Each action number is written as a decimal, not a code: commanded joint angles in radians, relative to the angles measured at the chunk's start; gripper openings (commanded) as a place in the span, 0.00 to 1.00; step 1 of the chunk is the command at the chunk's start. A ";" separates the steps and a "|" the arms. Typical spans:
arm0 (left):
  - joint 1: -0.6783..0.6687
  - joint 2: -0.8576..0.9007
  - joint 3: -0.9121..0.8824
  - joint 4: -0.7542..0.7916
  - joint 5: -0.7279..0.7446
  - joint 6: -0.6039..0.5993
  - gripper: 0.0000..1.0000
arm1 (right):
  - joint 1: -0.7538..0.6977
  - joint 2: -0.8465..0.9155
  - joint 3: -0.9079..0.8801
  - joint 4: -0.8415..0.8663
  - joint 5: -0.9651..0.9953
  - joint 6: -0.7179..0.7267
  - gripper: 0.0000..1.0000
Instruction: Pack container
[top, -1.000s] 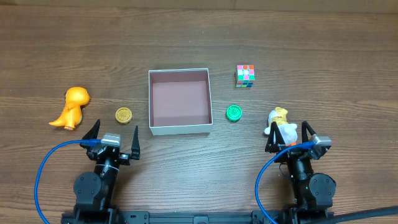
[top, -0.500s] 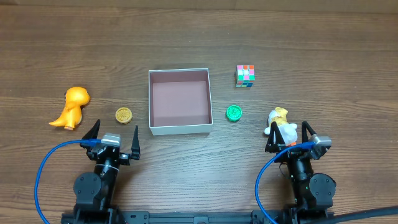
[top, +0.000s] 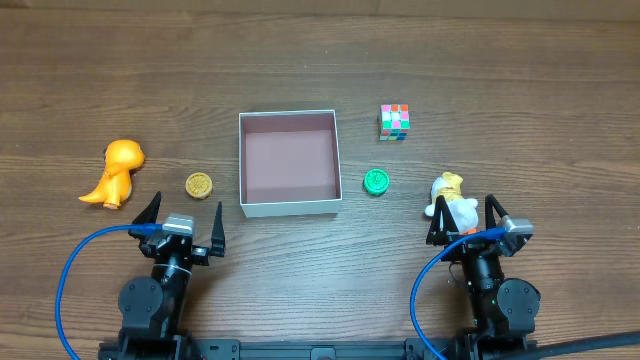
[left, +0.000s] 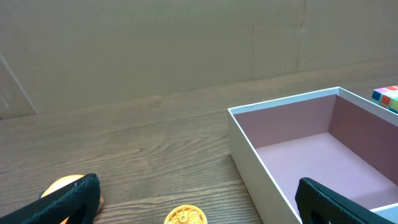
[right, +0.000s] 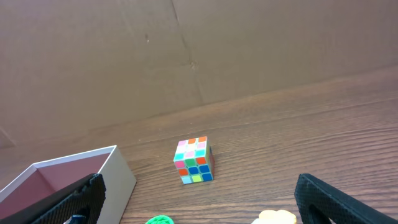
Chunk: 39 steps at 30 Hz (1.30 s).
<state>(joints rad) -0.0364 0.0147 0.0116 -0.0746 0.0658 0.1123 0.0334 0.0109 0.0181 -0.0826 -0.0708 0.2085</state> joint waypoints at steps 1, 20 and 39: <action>0.010 -0.010 -0.007 0.002 -0.010 0.015 1.00 | 0.005 -0.006 -0.010 0.005 0.001 -0.003 1.00; 0.010 -0.010 -0.007 0.002 -0.010 0.015 1.00 | 0.005 -0.006 -0.010 0.005 0.001 -0.003 1.00; 0.010 -0.010 -0.007 0.002 -0.010 0.015 1.00 | 0.005 -0.006 -0.008 0.075 -0.187 0.230 1.00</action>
<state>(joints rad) -0.0364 0.0147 0.0116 -0.0746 0.0662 0.1123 0.0334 0.0109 0.0181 -0.0475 -0.1490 0.3882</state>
